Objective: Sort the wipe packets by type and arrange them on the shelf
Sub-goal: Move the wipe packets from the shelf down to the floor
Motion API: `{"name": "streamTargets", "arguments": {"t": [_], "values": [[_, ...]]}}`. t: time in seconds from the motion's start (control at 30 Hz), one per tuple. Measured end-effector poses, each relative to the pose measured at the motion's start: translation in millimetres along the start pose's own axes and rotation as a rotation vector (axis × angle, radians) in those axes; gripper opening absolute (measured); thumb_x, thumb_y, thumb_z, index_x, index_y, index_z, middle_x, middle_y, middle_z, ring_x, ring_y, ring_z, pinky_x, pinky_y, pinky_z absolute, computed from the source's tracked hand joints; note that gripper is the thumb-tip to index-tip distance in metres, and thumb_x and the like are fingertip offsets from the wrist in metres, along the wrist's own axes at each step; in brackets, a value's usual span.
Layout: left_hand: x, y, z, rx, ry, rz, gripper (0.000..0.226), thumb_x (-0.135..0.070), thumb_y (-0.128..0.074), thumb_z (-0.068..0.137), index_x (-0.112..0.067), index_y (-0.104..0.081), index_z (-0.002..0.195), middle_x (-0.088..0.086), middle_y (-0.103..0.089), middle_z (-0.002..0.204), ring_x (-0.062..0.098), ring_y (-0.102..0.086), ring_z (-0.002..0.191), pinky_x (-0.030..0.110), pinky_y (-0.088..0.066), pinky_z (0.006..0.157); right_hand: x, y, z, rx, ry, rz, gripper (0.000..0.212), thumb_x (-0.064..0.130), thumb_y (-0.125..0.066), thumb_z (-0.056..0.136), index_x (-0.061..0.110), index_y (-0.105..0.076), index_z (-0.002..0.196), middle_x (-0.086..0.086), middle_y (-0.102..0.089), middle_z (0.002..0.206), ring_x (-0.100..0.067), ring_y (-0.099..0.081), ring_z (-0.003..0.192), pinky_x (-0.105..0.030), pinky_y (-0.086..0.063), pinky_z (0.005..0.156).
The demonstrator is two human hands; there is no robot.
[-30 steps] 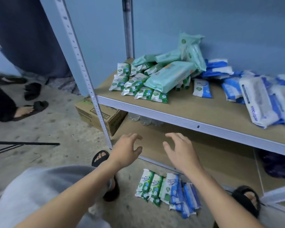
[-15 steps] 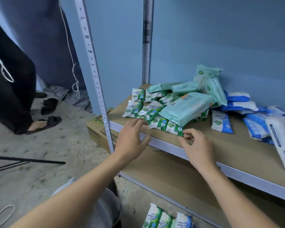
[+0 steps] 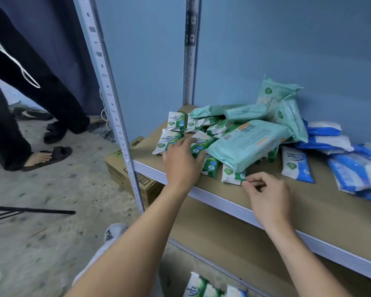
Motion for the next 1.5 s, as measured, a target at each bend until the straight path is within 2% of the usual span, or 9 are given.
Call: {"name": "streamTargets", "arguments": {"t": [0.17,0.37,0.53,0.67,0.83,1.03,1.17,1.37,1.5], "values": [[0.9,1.9,1.2,0.013,0.015,-0.008,0.038,-0.041,-0.07,0.088,-0.024,-0.067,0.122,-0.001,-0.071,0.113,0.03,-0.052,0.112,0.042,-0.04,0.094,-21.1,21.1,0.3,-0.003,-0.058,0.006,0.022,0.025,-0.078,0.081,0.039,-0.063,0.074,0.021,-0.065,0.072,-0.02,-0.063,0.077,-0.048,-0.053,0.074],[-2.2,12.8,-5.6,0.039,-0.031,-0.066,0.039,-0.034,-0.072,0.087,-0.015,-0.067,0.12,0.005,-0.069,0.12,0.029,-0.056,0.114,0.048,-0.043,0.101,-45.3,54.8,-10.4,0.009,-0.083,-0.032,0.026,0.02,-0.075,0.085,0.041,-0.059,0.08,0.021,-0.064,0.075,-0.021,-0.062,0.079,-0.049,-0.053,0.076],[1.9,25.3,-3.8,0.123,0.064,-0.093,0.071,-0.05,-0.062,0.069,-0.022,-0.06,0.134,0.003,-0.066,0.126,0.03,-0.052,0.12,0.044,-0.047,0.1,-39.5,74.5,-17.1,-0.028,-0.07,0.019,0.026,0.009,-0.068,0.086,0.034,-0.065,0.09,0.018,-0.057,0.098,-0.01,-0.06,0.086,-0.044,-0.053,0.083],[-0.1,23.0,-5.7,0.161,-0.003,0.029,0.065,-0.048,-0.065,0.084,-0.022,-0.052,0.143,0.005,-0.056,0.14,0.033,-0.041,0.124,0.04,-0.036,0.105,-16.5,56.5,-13.2,0.033,-0.035,-0.006,0.03,0.026,-0.067,0.086,0.026,-0.067,0.116,0.006,-0.055,0.119,-0.023,-0.055,0.111,-0.045,-0.046,0.098],[4.0,15.2,-9.8,0.122,-0.094,0.156,0.064,-0.055,-0.054,0.096,-0.017,-0.048,0.146,0.008,-0.055,0.143,0.036,-0.042,0.123,0.041,-0.032,0.105,-2.1,25.9,-4.2,0.17,-0.036,-0.459,0.061,0.061,-0.052,0.091,0.033,-0.045,0.144,0.001,-0.045,0.141,-0.027,-0.037,0.128,-0.044,-0.031,0.1],[12.3,22.6,-11.3,0.185,-0.083,0.082,0.049,-0.042,-0.064,0.092,-0.025,-0.058,0.137,0.007,-0.062,0.125,0.031,-0.043,0.114,0.038,-0.038,0.095,-8.7,22.8,-4.2,0.169,0.033,-0.543,0.055,0.049,-0.049,0.098,0.031,-0.043,0.149,-0.007,-0.047,0.134,-0.03,-0.038,0.12,-0.043,-0.034,0.097],[15.0,35.7,-19.7,0.176,-0.047,0.003,0.049,-0.034,-0.074,0.08,-0.027,-0.065,0.128,0.005,-0.058,0.1,0.026,-0.052,0.099,0.03,-0.036,0.075,-5.9,31.5,-17.0,0.167,0.047,-0.532,0.055,0.045,-0.049,0.098,0.028,-0.042,0.149,-0.008,-0.048,0.127,-0.03,-0.04,0.111,-0.042,-0.035,0.096],[19.6,50.0,-58.3,0.184,-0.038,0.014,0.052,-0.031,-0.074,0.081,-0.031,-0.06,0.131,0.004,-0.057,0.105,0.026,-0.056,0.087,0.034,-0.045,0.071,-2.3,53.6,-48.5,0.213,0.052,-0.521,0.058,0.046,-0.044,0.098,0.03,-0.033,0.153,-0.005,-0.045,0.128,-0.027,-0.037,0.112,-0.039,-0.035,0.1],[19.5,55.1,-94.2,0.204,-0.11,0.028,0.054,-0.033,-0.078,0.08,-0.031,-0.06,0.131,0.001,-0.056,0.102,0.022,-0.054,0.089,0.031,-0.04,0.071,-0.1,66.3,-67.2,0.239,0.077,-0.494,0.058,0.043,-0.047,0.095,0.031,-0.037,0.15,-0.004,-0.046,0.123,-0.025,-0.038,0.109,-0.038,-0.039,0.097]]}}
Point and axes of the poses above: each hand's wrist, its own z-axis towards the middle knuckle, its own y-axis out of the back of the hand, x = y × z, the point moved 2 cm from there along z, towards the middle knuckle
